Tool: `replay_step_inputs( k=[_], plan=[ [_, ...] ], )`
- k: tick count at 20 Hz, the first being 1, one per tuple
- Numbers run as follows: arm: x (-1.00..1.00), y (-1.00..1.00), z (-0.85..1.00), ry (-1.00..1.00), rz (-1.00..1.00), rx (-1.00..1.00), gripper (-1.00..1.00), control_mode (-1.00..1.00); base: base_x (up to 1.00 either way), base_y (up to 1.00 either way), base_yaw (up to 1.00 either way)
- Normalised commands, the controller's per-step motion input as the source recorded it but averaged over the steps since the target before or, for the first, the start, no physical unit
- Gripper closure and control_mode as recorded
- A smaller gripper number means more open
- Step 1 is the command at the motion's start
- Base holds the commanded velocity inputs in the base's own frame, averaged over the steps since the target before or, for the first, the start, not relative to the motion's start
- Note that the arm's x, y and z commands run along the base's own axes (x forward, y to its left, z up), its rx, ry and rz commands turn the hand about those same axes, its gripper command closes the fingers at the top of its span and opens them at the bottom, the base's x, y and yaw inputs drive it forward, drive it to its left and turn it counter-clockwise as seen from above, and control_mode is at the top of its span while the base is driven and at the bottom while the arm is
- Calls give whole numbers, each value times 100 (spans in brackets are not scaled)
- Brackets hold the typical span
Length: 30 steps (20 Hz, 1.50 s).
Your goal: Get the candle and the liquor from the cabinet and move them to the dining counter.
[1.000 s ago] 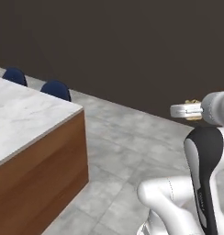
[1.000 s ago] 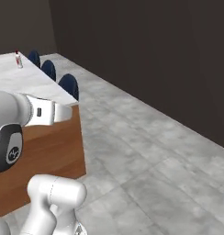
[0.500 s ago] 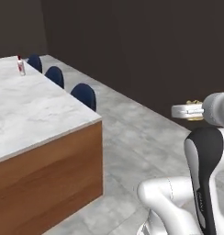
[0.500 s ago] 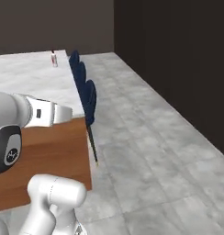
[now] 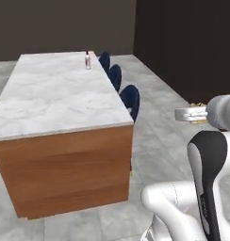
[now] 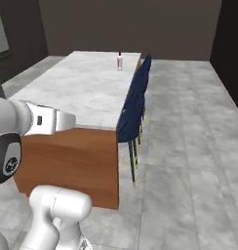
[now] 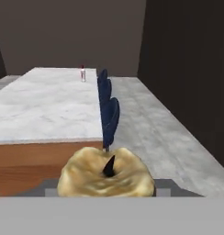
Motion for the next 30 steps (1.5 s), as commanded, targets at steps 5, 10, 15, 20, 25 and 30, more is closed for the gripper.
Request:
replay_step_inputs(
  k=[5, 10, 15, 20, 25, 30],
  plan=[
    [0, 0, 0, 0, 0, 0, 100, 100, 21, -88, 61],
    [0, 0, 0, 0, 0, 0, 100, 100, 11, -91, 59],
    [0, 0, 0, 0, 0, 0, 100, 100, 8, -95, 57],
    [0, 0, 0, 0, 0, 0, 100, 100, 19, -91, 54],
    [0, 0, 0, 0, 0, 0, 100, 100, 33, -85, 44],
    [0, 0, 0, 0, 0, 0, 100, 100, 31, -91, 38]
  ],
)
